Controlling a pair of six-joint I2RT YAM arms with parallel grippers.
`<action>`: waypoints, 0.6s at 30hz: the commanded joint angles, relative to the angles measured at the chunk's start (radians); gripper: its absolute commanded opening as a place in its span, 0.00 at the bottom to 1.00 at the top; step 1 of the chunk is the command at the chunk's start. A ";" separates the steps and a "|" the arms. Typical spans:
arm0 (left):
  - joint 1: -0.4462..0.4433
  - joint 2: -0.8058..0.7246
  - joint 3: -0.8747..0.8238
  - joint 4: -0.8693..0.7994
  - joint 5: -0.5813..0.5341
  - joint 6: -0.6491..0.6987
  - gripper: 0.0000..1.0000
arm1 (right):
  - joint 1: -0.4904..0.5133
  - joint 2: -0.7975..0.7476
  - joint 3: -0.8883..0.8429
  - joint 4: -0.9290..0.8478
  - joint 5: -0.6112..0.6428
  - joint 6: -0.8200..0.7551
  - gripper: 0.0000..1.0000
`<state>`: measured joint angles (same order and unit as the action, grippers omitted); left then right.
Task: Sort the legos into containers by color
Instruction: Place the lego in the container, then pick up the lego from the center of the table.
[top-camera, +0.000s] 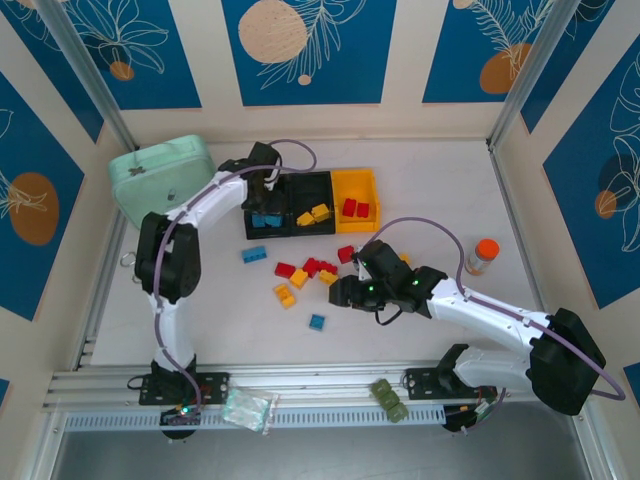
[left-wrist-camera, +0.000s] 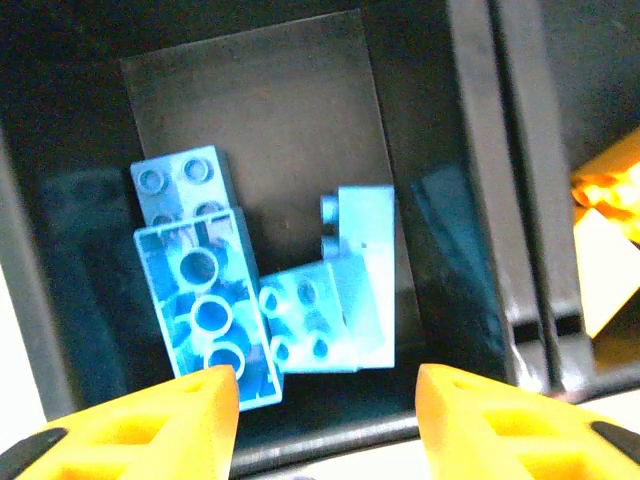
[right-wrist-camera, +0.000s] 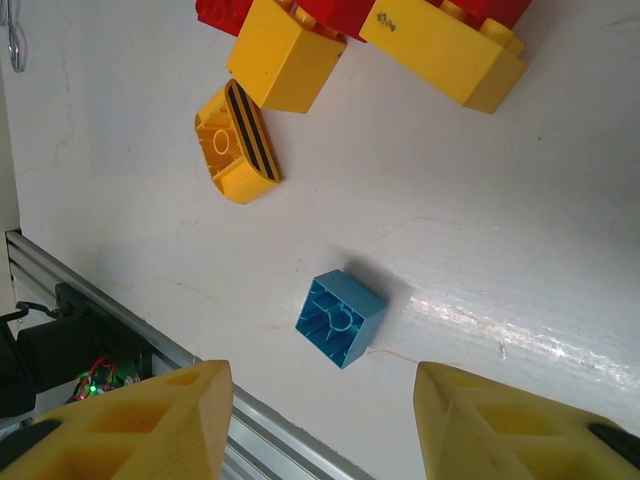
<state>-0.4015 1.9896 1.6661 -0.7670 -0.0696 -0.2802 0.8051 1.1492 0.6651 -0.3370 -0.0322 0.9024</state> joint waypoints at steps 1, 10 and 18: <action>-0.005 -0.113 -0.053 0.009 0.054 -0.007 0.49 | 0.006 -0.004 0.018 -0.021 0.013 0.000 0.51; -0.022 -0.302 -0.275 0.035 0.097 -0.020 0.52 | -0.004 -0.013 0.030 -0.039 0.020 -0.033 0.55; -0.022 -0.477 -0.530 0.142 0.044 -0.102 0.57 | 0.004 0.013 0.062 -0.015 0.009 -0.087 0.60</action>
<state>-0.4160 1.5734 1.1946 -0.6823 -0.0067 -0.3344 0.8043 1.1507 0.6827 -0.3573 -0.0254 0.8581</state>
